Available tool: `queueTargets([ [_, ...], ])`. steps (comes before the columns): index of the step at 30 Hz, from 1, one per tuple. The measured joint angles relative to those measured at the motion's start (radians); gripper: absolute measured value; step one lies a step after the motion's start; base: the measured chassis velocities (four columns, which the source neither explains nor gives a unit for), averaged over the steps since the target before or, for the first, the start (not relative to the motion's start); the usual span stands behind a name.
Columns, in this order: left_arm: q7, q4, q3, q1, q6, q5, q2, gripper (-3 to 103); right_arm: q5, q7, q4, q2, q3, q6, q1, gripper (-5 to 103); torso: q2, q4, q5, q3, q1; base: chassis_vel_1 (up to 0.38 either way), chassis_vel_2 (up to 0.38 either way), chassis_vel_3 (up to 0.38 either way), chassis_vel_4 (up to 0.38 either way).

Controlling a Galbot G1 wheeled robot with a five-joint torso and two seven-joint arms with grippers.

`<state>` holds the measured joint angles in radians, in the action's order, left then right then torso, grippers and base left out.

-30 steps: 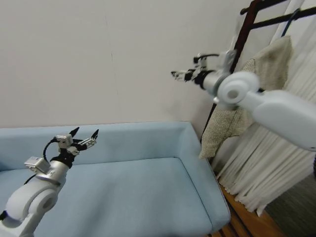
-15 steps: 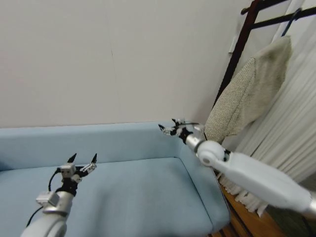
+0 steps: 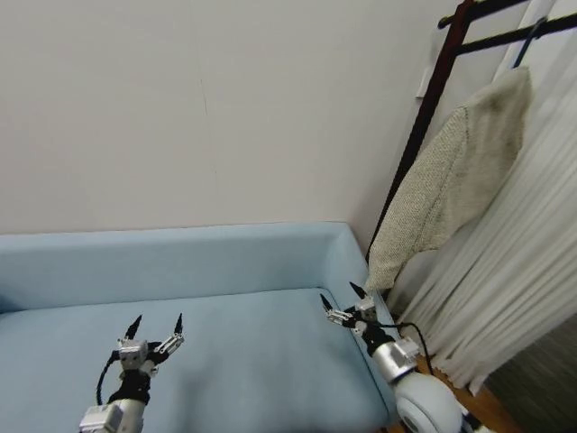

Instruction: Pick up the clothes from the sofa and hang them on the clothes hanger.

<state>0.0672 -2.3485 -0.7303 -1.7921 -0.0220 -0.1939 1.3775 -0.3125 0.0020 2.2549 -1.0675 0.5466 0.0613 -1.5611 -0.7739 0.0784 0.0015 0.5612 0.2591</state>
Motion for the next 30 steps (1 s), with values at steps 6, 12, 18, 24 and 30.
queueTargets([
  [6,0.003,-0.031,0.040,-0.026,0.019,-0.027,-0.004,100,0.069,-0.102,0.086,-0.193,0.043,0.064,-0.058,100,0.000,-0.0005,-0.0003,0.000,0.000,0.000,0.000,0.000,0.000],
  [12,-0.056,-0.028,0.024,-0.018,0.031,-0.050,-0.024,100,0.114,-0.068,0.075,-0.284,-0.002,0.064,-0.004,100,0.000,-0.0007,-0.0002,0.000,0.000,0.000,0.000,0.000,0.000],
  [18,-0.090,-0.030,-0.043,-0.034,-0.020,0.023,0.004,100,0.141,-0.022,0.107,-0.313,-0.010,0.125,-0.021,100,0.000,-0.0006,-0.0002,0.000,0.000,0.000,0.000,0.000,0.000],
  [24,-0.086,-0.021,-0.052,-0.031,-0.039,0.022,0.042,100,0.116,0.017,0.133,-0.333,-0.010,0.149,-0.028,100,0.000,-0.0005,-0.0001,0.000,0.000,0.000,0.000,0.000,0.000],
  [30,-0.083,-0.026,-0.059,-0.019,-0.020,0.000,0.046,100,0.112,0.020,0.137,-0.323,-0.008,0.149,-0.026,100,0.000,-0.0004,0.0000,0.000,0.000,0.000,0.000,0.000,0.000],
])
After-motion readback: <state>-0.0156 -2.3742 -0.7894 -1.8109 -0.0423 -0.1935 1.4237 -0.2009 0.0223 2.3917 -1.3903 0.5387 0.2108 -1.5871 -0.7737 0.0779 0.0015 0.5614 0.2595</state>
